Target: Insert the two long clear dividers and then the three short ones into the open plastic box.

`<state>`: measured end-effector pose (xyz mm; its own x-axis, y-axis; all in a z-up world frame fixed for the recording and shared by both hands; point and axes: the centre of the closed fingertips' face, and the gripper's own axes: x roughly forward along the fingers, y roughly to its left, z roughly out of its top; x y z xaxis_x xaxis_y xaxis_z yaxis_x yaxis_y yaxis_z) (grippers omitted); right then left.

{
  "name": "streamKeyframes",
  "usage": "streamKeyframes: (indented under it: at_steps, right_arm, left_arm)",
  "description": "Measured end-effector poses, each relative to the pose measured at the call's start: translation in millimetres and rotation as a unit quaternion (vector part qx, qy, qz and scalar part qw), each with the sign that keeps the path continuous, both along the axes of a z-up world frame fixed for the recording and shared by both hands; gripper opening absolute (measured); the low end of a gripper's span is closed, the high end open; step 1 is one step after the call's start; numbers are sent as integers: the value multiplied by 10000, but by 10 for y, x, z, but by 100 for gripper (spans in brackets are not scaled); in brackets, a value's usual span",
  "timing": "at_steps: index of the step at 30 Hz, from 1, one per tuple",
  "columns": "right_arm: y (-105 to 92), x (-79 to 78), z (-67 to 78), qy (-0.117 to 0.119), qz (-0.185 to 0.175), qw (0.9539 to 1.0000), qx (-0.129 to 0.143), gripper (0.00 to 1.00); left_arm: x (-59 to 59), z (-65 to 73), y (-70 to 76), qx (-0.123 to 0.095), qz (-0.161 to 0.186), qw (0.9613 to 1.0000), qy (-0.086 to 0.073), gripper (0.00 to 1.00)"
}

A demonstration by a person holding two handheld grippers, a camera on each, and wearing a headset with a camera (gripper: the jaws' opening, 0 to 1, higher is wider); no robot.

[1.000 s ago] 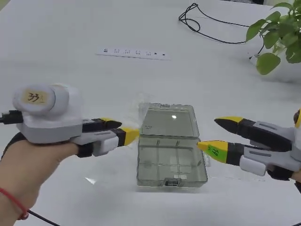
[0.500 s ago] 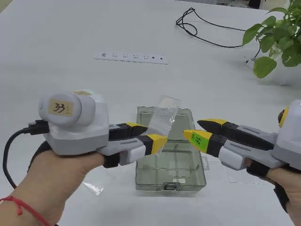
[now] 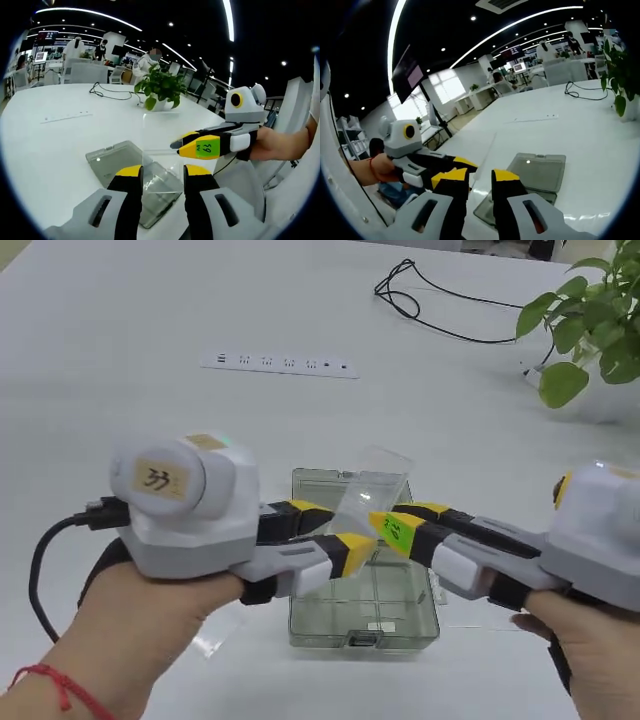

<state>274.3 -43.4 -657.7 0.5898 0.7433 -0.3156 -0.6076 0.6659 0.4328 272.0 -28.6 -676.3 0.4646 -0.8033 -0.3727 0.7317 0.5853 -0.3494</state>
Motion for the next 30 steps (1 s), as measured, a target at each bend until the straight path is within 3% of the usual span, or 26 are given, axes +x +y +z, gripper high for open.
streamKeyframes:
  at_steps: [5, 8, 10, 11, 13, 16, 20, 30]
  right_arm:
    - [2, -3, -39, 159, -82, 9998, 61, 15]
    - [18, -8, -41, 285, -183, 9993, 172, 8]
    - [8, -12, -28, 349, -243, 9989, 201, 7]
    - [11, -10, -23, 333, -246, 9989, 202, 7]
    - [16, -6, -29, 347, -289, 9988, 205, 7]
    - [23, -7, -35, 370, -282, 9987, 188, 7]
    - [18, 4, -23, 392, -256, 9987, 183, 7]
    - [-102, 99, -24, 411, -374, 9984, -80, 7]
  left_arm:
    - [-8, 23, -14, -5, -39, 10000, -49, 30]
    - [-9, 8, -23, 44, -54, 9999, -78, 29]
    - [46, -76, 90, 396, 117, 9991, -112, 13]
    - [57, -43, 60, 202, 101, 9996, -171, 11]
    - [20, 42, -24, -326, 122, 9993, 131, 21]
    - [-25, -10, -28, 34, -69, 9999, -72, 26]
    - [-41, -17, -43, -74, -75, 9999, 25, 29]
    - [-100, -61, 45, -17, -346, 9992, -213, 42]
